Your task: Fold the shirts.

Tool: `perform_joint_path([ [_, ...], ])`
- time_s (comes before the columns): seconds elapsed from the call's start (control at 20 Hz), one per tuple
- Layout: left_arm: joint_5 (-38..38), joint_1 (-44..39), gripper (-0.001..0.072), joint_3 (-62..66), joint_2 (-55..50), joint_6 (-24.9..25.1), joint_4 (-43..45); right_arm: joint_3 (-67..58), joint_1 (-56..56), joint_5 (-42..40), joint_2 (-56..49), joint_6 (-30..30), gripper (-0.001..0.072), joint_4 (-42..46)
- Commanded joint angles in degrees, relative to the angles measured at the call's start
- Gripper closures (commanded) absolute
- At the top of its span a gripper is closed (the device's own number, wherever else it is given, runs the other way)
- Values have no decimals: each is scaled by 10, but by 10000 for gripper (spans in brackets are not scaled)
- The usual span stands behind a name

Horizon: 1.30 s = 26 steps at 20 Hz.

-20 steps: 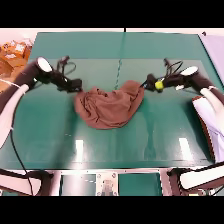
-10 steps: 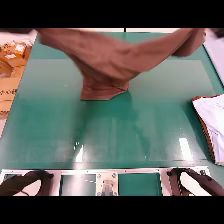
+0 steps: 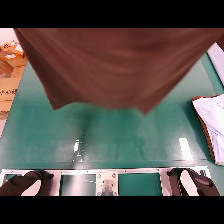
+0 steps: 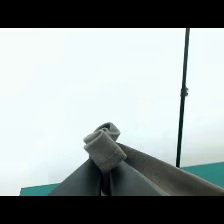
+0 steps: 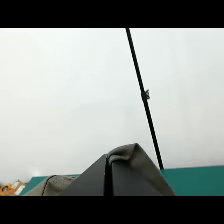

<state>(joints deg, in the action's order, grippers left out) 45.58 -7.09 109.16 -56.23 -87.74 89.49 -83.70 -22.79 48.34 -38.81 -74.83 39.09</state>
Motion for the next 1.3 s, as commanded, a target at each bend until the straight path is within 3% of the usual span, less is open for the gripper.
perform_joint_path([
  [0.0, -73, 0, 684, 2, -83, -14, -22, 41, -5, -3, -21, -1, 696, 8],
  [0.15, -71, 0, 684, 2, -210, 13, -174, 113, -5, -3, -75, 1, 697, 10],
  [0.45, -8, -8, 684, 2, -440, 186, -522, 206, -5, -3, -241, 3, 696, 25],
  [0.5, 25, -14, 683, 2, -470, 209, -538, 214, -5, -3, -270, 3, 696, 25],
  [0.65, 130, -28, 671, 2, -530, 191, -533, 225, -4, 0, -341, 4, 696, 25],
  [0.75, 177, -24, 187, 1, -539, 160, -494, 225, -5, 7, -372, 5, 696, 30],
  [0.8, 201, -18, 166, 5, -537, 148, -476, 225, -5, 10, -381, 5, 696, 35],
  [0.85, 236, -9, 199, 6, -534, 143, -471, 225, -5, 12, -388, 5, 696, 42],
  [0.9, 277, 4, 377, 8, -530, 141, -471, 225, -5, 13, -390, 5, 696, 52],
  [0.95, 319, 16, 605, 13, -527, 136, -470, 225, -6, 13, -390, 5, 696, 63],
  [1.0, 351, 28, 683, 16, -525, 122, -470, 225, -7, 13, -390, 5, 696, 76],
  [1.15, 401, 56, 685, 26, -513, 66, -462, 225, -19, 19, -390, -5, 696, 122],
  [1.25, 432, 50, 685, 25, -489, 39, -390, 225, -35, 31, -390, -43, 696, 159],
])
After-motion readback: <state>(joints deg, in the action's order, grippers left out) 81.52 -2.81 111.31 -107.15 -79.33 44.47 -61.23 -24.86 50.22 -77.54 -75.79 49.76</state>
